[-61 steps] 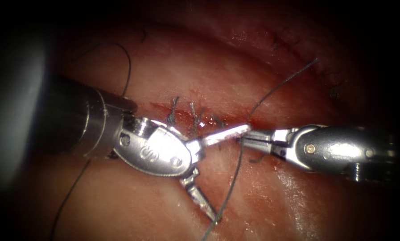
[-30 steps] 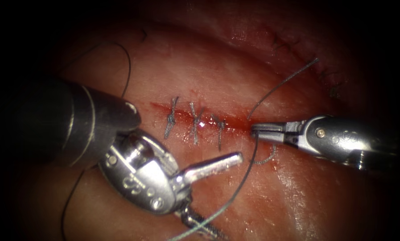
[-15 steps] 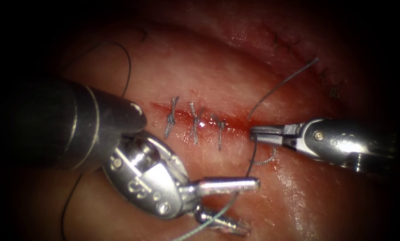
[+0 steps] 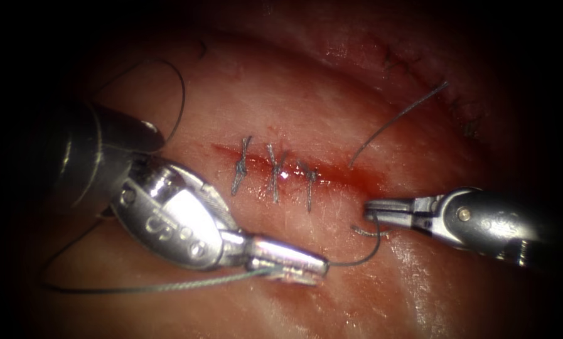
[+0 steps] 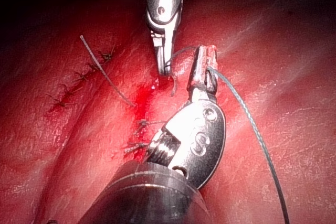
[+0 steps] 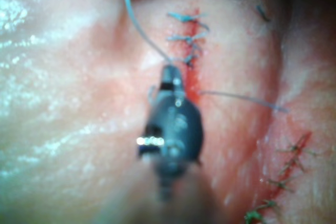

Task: Wound Closure

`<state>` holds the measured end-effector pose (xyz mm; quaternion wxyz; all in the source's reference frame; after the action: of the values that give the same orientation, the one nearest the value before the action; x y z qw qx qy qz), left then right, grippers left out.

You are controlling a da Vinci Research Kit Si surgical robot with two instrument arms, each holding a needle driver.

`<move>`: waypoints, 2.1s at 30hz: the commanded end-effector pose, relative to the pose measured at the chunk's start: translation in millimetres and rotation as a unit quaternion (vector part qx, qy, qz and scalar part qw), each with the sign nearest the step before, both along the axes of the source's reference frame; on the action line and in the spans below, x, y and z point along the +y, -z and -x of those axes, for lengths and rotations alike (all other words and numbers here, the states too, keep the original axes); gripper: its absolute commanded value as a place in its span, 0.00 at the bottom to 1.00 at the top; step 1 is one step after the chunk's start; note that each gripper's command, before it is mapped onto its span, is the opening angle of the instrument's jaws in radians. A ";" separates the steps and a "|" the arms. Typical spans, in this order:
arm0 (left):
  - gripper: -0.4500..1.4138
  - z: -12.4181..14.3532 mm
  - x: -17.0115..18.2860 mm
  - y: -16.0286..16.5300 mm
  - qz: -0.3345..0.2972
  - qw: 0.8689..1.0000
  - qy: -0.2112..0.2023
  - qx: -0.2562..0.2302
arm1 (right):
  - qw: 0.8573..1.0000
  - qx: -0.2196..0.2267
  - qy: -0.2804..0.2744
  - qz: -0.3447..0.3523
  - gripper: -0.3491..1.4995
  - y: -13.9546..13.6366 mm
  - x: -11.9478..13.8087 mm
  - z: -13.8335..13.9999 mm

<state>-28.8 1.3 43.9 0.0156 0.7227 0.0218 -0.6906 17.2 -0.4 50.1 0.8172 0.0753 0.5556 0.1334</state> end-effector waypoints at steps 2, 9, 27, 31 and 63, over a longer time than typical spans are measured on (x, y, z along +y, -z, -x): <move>0.00 0.4 -0.1 -1.1 -0.006 1.000 0.001 0.001 | 1.000 -0.002 -0.005 0.001 0.00 -0.1 -1.0 0.3; 0.00 0.0 1.6 -1.9 -0.026 1.000 0.011 -0.004 | 1.000 -0.003 -0.003 0.003 0.48 0.9 -2.1 1.7; 0.00 -0.6 6.4 -5.0 -0.036 0.999 0.029 -0.014 | 0.993 0.100 0.054 -0.035 0.95 4.4 -3.4 8.6; 0.00 -0.7 5.8 -5.4 -0.033 0.999 0.024 -0.009 | 0.993 0.113 0.027 -0.035 0.68 4.3 -0.6 9.2; 0.00 0.4 8.9 -7.1 -0.032 0.999 0.014 -0.019 | 0.995 0.076 0.058 0.017 0.00 -3.4 5.7 -5.2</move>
<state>-28.6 10.7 50.6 -0.0180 0.7356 0.0303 -0.6765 21.8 5.7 52.8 0.7794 0.1031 0.6145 0.0664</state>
